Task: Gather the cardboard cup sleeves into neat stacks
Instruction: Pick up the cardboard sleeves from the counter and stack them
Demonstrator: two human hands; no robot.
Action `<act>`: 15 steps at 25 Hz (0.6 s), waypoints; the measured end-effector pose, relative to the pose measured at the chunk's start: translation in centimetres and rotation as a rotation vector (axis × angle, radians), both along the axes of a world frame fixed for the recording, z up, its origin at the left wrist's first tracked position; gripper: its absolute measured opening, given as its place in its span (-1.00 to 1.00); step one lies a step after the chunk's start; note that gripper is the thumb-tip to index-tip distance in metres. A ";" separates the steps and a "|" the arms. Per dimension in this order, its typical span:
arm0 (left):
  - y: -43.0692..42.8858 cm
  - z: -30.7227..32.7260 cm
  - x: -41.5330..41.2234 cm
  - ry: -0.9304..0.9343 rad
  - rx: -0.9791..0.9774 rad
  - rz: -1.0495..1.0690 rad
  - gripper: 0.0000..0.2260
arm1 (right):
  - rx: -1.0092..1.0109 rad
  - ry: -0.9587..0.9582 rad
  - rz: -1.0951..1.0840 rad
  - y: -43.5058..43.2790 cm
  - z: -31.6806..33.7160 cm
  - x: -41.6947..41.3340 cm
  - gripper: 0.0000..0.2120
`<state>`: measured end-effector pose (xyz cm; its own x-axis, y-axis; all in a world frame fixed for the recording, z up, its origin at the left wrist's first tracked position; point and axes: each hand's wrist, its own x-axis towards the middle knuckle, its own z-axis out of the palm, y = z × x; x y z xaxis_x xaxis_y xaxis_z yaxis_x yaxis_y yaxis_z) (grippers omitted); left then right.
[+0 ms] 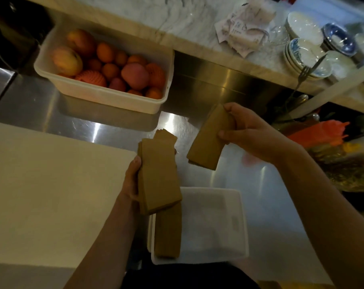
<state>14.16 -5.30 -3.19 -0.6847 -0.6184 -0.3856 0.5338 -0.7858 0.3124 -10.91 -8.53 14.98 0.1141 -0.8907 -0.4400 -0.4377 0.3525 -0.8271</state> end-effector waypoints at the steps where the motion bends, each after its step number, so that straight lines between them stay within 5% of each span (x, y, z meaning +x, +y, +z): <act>1: 0.6 0.5 0.1 0.132 0.007 0.028 -0.21 | 0.011 -0.051 0.062 1.1 1.5 0.6 -0.51; 2: 0.7 1.4 0.0 0.239 -0.043 0.021 -0.28 | 0.025 -0.087 0.128 2.0 2.7 1.5 -0.50; 6: 2.0 3.1 -0.3 -0.052 -0.046 0.051 0.00 | 0.027 -0.002 0.351 3.9 4.0 5.3 -0.51; 12: 3.6 5.7 0.3 -0.087 -0.098 0.036 -0.35 | -0.170 0.439 0.426 5.8 2.3 8.5 -0.43; 15: 4.5 7.4 0.3 0.109 -0.172 -0.029 -0.41 | -0.213 0.511 0.325 7.7 1.8 9.4 -0.44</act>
